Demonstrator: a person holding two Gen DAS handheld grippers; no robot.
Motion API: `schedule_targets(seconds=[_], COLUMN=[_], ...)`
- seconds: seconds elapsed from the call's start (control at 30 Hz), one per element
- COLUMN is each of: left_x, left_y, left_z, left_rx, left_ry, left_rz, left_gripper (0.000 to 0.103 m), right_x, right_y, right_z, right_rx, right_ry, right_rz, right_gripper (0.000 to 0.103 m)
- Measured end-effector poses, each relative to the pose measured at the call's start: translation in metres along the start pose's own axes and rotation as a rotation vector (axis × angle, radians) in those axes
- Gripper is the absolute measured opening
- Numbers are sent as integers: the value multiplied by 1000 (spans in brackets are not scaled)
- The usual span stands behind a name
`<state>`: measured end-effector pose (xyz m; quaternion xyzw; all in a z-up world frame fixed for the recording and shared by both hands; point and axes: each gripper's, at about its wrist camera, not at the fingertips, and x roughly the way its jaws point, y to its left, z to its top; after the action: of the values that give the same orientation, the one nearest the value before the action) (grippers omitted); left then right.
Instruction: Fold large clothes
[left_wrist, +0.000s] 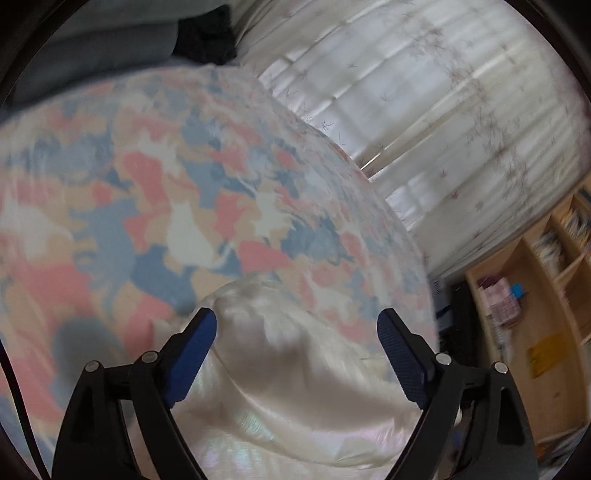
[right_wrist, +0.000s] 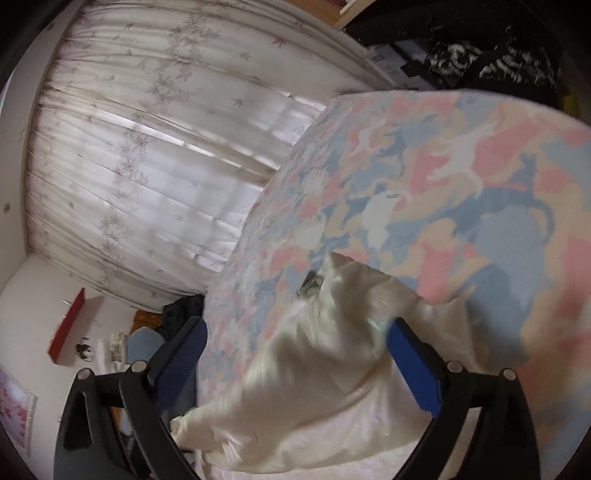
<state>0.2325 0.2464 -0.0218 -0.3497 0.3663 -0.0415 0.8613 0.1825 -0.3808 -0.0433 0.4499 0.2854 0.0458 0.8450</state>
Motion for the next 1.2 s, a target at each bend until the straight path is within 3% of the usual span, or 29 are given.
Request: schedule_targets(seconds=[0.07,0.2,0.4,0.53,0.6,0.67,0.73,0.77,0.8,0.83,0.9,0.97,1.03,1.13,1.2], left_x=[5,28,86,112,123,134,138,137,136,134,127,117,107,105,116], left_y=[-2,4,23,33,39,47,55,56,54,50,33,11,-5,-26,-29], left_z=[-3,-16,-40,-40,-37,-36,-38,-40,-42,-44,-49,-52,-53,-57,-61], left_rx=[86,272,441,396,337,272,222,216,222,242,313,377,407,454,478], left_ry=[12,81,238,292,315,334,327,308,287,267,217,146,76,-19,-24], left_rz=[52,168,277,254,246,231,211,211,209,211,232,281,313,402,481], left_gripper=[88,88,88,90,101,102,102,97,81,72,32,19,15,15,17], right_x=[-2,1,35,70,86,106,116,116,115,112,105,95,82,69,73], right_y=[-2,-9,-38,-52,-55,-62,-69,-70,-69,-67,-59,-48,-32,-6,3], right_z=[1,2,3,2,-2,-8,-15,-18,-21,-24,-28,-30,-29,-27,-29], right_rx=[-39,-186,-292,-288,-283,-249,-231,-238,-253,-279,-326,-378,-412,-459,-499], right_ry=[-10,-11,98,199,237,301,300,282,267,247,215,175,108,-12,-53], right_rz=[-34,-194,-319,-313,-305,-266,-286,-291,-299,-314,-351,-379,-377,-395,-454], right_gripper=[98,98,98,98,98,98,97,93,83,77,51,33,19,18,18])
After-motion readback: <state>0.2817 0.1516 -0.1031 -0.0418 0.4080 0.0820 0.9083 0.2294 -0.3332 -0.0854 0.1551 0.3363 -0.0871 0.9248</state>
